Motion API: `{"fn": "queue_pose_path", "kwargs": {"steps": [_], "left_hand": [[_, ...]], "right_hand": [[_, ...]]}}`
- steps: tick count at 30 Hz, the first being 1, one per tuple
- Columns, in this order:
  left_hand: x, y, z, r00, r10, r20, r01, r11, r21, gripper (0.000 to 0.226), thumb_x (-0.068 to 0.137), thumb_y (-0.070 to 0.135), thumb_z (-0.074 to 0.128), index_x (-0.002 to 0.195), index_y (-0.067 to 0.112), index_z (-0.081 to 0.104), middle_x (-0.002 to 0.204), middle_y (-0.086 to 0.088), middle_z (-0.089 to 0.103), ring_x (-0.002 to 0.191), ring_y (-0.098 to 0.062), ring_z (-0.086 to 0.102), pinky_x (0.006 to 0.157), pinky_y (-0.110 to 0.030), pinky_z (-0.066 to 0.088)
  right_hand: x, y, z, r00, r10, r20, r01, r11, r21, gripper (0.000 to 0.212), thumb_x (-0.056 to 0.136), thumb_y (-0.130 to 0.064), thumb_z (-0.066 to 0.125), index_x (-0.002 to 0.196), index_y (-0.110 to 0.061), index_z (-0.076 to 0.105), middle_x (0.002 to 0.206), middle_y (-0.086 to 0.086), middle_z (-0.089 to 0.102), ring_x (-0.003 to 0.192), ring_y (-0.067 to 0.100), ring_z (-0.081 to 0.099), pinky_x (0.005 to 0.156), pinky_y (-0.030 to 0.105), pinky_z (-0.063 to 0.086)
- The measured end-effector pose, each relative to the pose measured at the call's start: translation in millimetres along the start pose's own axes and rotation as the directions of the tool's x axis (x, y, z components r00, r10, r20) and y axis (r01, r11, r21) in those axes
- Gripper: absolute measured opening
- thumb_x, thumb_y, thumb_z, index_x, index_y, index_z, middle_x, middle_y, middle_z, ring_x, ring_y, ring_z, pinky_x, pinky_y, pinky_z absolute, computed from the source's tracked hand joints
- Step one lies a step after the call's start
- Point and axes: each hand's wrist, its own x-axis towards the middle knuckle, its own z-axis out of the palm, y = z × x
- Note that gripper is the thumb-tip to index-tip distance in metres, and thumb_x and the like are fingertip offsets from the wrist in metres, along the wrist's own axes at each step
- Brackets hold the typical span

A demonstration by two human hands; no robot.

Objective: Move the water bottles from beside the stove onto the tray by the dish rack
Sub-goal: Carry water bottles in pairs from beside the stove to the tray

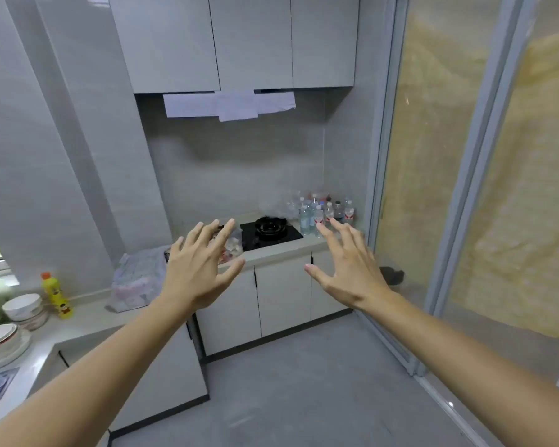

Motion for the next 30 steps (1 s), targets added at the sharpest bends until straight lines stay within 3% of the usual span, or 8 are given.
{"fn": "queue_pose_path", "kwargs": {"steps": [6,13,22,30], "left_hand": [[33,-12,39,0.995,0.101,-0.009,-0.101,0.995,-0.002,0.081,0.094,0.071,0.028,0.167,0.038,0.016,0.165,0.0,0.039,0.154,-0.026,0.033,0.115,-0.05,0.038],[105,-36,102,0.993,0.103,-0.053,-0.112,0.975,-0.193,0.077,0.094,0.07,0.035,0.163,0.037,0.029,0.158,0.0,0.046,0.146,-0.024,0.04,0.105,-0.049,0.046],[172,-63,173,0.984,0.177,0.02,-0.163,0.94,-0.301,0.078,0.096,0.072,0.029,0.166,0.039,0.022,0.166,-0.001,0.038,0.151,-0.022,0.037,0.115,-0.045,0.044],[250,-51,256,0.968,0.247,0.039,-0.216,0.904,-0.37,0.073,0.099,0.067,0.033,0.165,0.04,0.021,0.162,0.005,0.041,0.146,-0.017,0.042,0.095,-0.038,0.055]], "right_hand": [[36,14,28,0.998,0.028,0.052,-0.027,0.999,-0.032,0.084,0.096,-0.068,0.049,0.165,-0.029,0.021,0.175,-0.003,0.006,0.161,0.022,0.0,0.127,0.053,0.019],[103,25,60,0.997,0.073,0.017,-0.072,0.995,-0.068,0.079,0.098,-0.061,0.052,0.165,-0.03,0.023,0.173,-0.002,0.012,0.16,0.021,0.005,0.127,0.053,0.021],[177,34,125,0.984,0.18,0.007,-0.179,0.982,-0.057,0.079,0.096,-0.064,0.05,0.163,-0.031,0.025,0.172,-0.003,0.016,0.159,0.022,0.01,0.125,0.053,0.026],[221,90,175,0.959,0.275,0.072,-0.27,0.96,-0.075,0.08,0.096,-0.065,0.05,0.164,-0.031,0.021,0.172,0.0,0.016,0.159,0.024,0.011,0.126,0.051,0.025]]}}
